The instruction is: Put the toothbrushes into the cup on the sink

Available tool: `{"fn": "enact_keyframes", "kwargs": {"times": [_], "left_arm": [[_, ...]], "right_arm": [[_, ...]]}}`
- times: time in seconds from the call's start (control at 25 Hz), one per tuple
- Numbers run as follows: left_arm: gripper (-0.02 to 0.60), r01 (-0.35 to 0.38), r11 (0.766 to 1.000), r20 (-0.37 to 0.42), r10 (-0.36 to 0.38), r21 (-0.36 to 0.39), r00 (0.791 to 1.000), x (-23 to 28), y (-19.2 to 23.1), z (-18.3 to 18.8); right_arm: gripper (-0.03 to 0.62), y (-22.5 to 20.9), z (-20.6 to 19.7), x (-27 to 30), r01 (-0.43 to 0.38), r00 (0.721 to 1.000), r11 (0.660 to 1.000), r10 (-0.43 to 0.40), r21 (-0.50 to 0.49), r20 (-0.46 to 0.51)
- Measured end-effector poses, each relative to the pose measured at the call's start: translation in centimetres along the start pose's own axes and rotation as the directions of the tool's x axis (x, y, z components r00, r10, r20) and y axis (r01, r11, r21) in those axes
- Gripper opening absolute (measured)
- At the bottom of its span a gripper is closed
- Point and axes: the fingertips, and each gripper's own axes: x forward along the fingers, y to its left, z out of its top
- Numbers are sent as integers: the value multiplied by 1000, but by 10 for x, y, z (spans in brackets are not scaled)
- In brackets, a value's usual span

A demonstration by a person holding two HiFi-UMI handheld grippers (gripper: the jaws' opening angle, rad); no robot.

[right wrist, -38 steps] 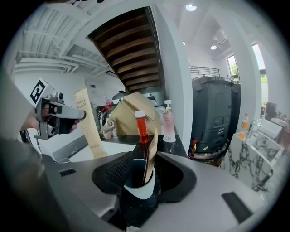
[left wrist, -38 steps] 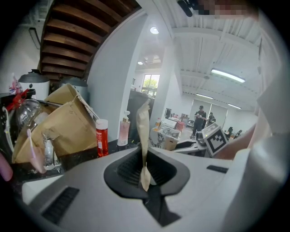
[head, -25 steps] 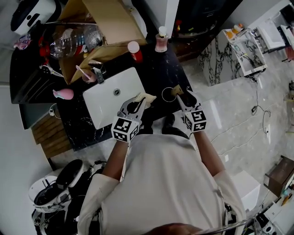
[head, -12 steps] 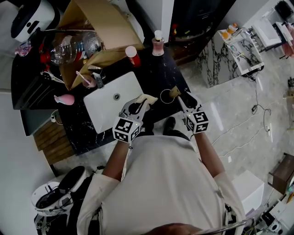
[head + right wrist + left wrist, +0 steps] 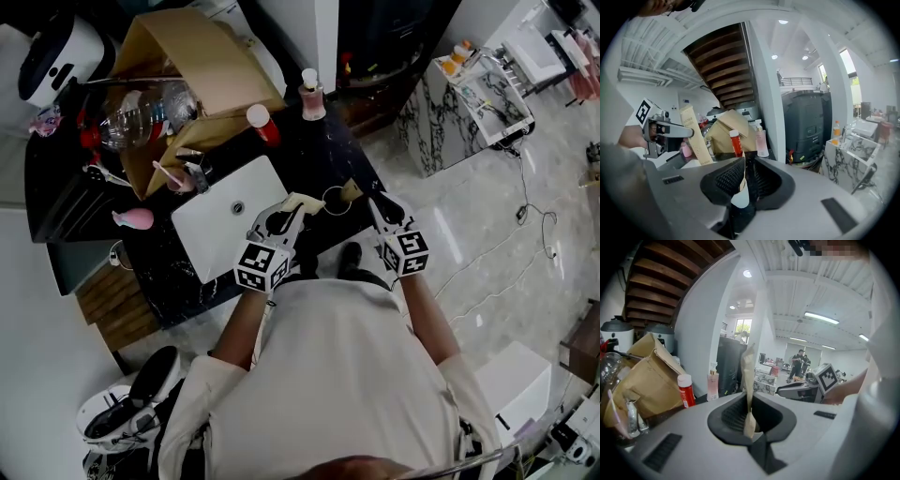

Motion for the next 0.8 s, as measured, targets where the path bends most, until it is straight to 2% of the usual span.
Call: {"fn": "enact_keyframes", "kwargs": {"times": [0.24,0.8], "left_arm": [[29,25,999,-1,-25,28,1000,15,-11,4],[29,46,996,-30,-43,81,999,55,-20,-5]], "right_arm": [[58,-10,-1,-13,23,1000,1000,-23,-5,3],[52,-30,0,-29,79,997,997,-80,13,20]]}}
